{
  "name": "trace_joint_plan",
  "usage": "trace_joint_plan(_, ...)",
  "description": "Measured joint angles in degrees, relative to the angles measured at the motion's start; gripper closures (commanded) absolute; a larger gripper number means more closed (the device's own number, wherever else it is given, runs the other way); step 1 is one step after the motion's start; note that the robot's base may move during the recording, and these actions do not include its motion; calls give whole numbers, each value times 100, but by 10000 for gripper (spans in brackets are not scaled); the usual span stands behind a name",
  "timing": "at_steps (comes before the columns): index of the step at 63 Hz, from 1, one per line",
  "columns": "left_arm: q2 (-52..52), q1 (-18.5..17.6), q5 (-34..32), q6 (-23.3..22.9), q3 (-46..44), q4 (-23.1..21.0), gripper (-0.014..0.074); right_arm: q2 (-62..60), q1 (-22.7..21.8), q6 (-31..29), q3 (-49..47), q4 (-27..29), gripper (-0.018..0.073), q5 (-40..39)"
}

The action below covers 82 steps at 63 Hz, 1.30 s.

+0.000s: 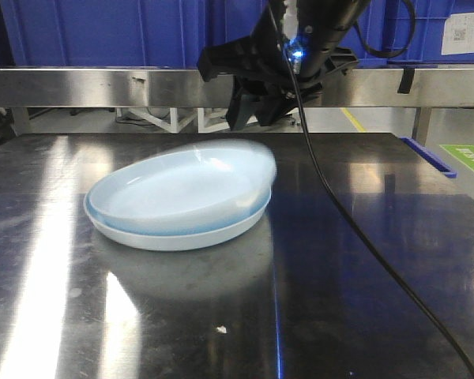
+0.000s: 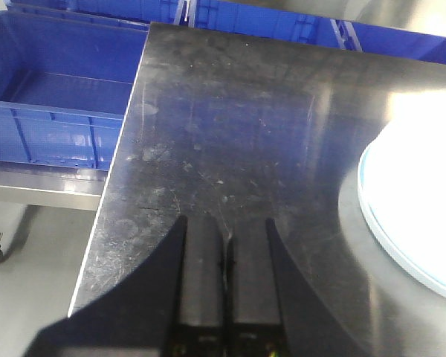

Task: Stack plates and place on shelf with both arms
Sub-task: 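Grasp the rim of the stacked plates with the right gripper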

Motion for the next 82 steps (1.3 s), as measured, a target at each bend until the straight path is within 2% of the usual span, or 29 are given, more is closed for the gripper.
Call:
trace_joint_plan(33,0,0,0,0,0,0,508,39,0,0,-8,14,104,276)
trace_joint_plan(77,0,0,0,0,0,0,508,754,-71,0,-12,14,105,372)
trace_joint_plan(82,0,0,0,0,0,0,508,793,-71,0,-21,28,133,372)
